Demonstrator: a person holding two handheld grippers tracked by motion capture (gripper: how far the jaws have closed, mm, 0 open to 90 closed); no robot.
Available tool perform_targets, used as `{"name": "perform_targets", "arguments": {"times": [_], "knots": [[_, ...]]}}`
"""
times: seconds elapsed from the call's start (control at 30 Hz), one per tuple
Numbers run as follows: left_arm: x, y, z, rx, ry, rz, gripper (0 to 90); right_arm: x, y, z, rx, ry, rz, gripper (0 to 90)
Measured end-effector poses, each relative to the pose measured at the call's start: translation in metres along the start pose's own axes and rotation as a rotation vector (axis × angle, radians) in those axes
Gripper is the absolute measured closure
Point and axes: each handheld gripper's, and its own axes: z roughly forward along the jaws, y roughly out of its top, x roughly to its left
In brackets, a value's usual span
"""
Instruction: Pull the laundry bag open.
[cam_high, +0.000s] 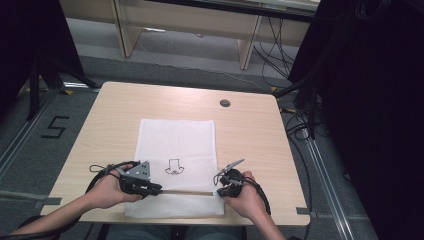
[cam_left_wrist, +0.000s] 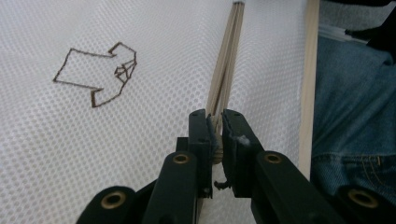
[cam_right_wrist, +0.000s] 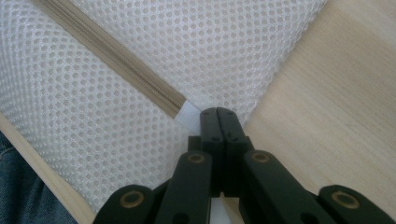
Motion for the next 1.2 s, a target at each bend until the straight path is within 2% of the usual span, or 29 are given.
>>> {"name": "perform_targets", "arguments": {"times": [0.03, 0.07, 0.1, 0.13, 0.2, 0.23, 0.4, 0.47, 0.6, 0.63, 0.73, 0.77, 0.8, 0.87, 1.17, 1.2], "knots": [[0.000, -0.001, -0.001, -0.005, -0.005, -0.013, 82.5, 0.000, 0.000, 0.000, -0.001, 0.001, 0.001, 90.0], [0.001, -0.002, -0.002, 0.000, 0.000, 0.003, 82.5, 0.000, 0.000, 0.000, 0.001, 0.001, -0.001, 90.0], [0.001, -0.003, -0.002, -0.014, -0.008, -0.022, 82.4, 0.000, 0.000, 0.000, 0.000, 0.000, 0.001, 90.0], [0.000, -0.003, -0.002, -0.018, -0.013, -0.026, 82.4, 0.000, 0.000, 0.000, 0.000, 0.001, 0.000, 90.0], [0.000, -0.003, -0.003, -0.006, -0.002, -0.012, 82.4, -0.001, 0.000, 0.000, -0.002, 0.003, -0.012, 90.0], [0.000, -0.004, -0.003, -0.008, -0.004, -0.016, 82.4, 0.000, 0.000, 0.000, 0.000, 0.001, 0.001, 90.0], [0.000, -0.004, -0.005, 0.003, 0.002, -0.003, 82.4, 0.000, 0.000, 0.000, 0.000, 0.000, -0.001, 90.0], [0.001, -0.005, -0.005, -0.005, -0.003, -0.016, 82.4, 0.000, 0.000, 0.000, 0.000, 0.001, 0.002, 90.0], [0.003, -0.007, -0.006, 0.009, -0.002, 0.009, 82.4, 0.000, 0.000, 0.000, 0.000, 0.000, -0.001, 90.0], [0.002, -0.008, -0.006, 0.014, -0.003, -0.005, 82.4, 0.000, 0.000, 0.000, 0.000, 0.000, 0.000, 90.0], [0.002, -0.009, -0.006, 0.017, 0.000, -0.007, 82.4, 0.001, 0.000, 0.000, 0.002, -0.001, 0.004, 90.0], [0.003, -0.010, -0.005, 0.008, -0.010, -0.021, 82.4, 0.000, 0.000, 0.000, -0.001, -0.002, -0.015, 90.0], [0.004, -0.010, -0.006, 0.022, -0.005, -0.017, 82.4, 0.001, 0.000, 0.000, 0.001, -0.001, 0.000, 90.0], [0.005, -0.011, -0.006, 0.011, -0.013, -0.029, 82.4, 0.001, 0.000, 0.000, 0.001, 0.000, 0.005, 90.0], [0.006, -0.014, -0.006, 0.030, -0.006, -0.015, 82.4, 0.000, 0.000, 0.000, 0.000, -0.002, -0.014, 90.0], [0.006, -0.015, -0.006, 0.039, -0.002, -0.014, 82.4, 0.000, 0.000, 0.000, 0.007, -0.005, -0.004, 90.0]]}}
